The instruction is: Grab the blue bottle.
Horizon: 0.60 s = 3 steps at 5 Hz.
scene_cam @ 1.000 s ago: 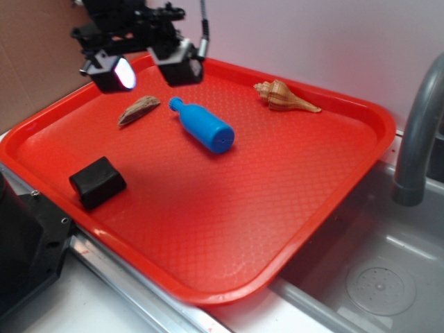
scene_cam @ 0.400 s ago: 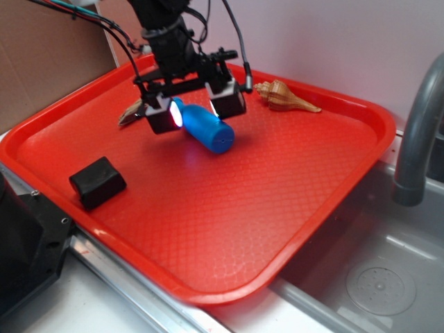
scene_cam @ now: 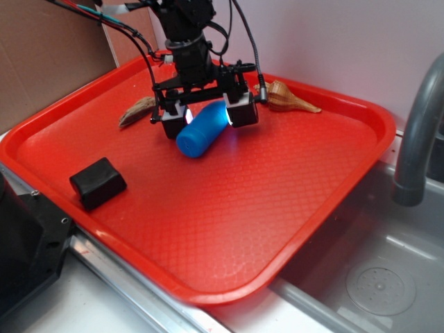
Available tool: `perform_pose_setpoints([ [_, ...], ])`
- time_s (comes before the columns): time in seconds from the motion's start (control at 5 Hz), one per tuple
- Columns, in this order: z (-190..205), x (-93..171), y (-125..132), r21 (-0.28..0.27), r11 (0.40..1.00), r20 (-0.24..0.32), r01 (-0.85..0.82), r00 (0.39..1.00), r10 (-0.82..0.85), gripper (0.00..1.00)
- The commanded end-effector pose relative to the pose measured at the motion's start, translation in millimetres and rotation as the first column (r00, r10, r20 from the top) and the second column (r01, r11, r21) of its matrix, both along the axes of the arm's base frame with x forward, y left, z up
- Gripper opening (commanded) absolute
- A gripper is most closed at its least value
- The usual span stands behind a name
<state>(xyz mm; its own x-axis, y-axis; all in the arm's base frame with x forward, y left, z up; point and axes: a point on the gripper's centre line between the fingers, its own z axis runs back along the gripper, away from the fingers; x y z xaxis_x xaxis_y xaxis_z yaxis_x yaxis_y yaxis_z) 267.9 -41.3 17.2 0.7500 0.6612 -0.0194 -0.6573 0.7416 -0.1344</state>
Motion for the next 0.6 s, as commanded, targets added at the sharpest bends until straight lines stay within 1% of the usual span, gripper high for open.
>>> perform_pose_setpoints([
  [0.0, -3, -12, -1, 0.035, 0.999, -0.042, -0.028, 0.999, 0.03, 0.0],
  [0.2, 22, -24, 10, 0.022, 0.999, -0.011, -0.028, 1.0, 0.029, 0.0],
  [0.4, 60, -35, 23, 0.044, 0.997, 0.01, 0.06, 0.998, -0.061, 0.0],
])
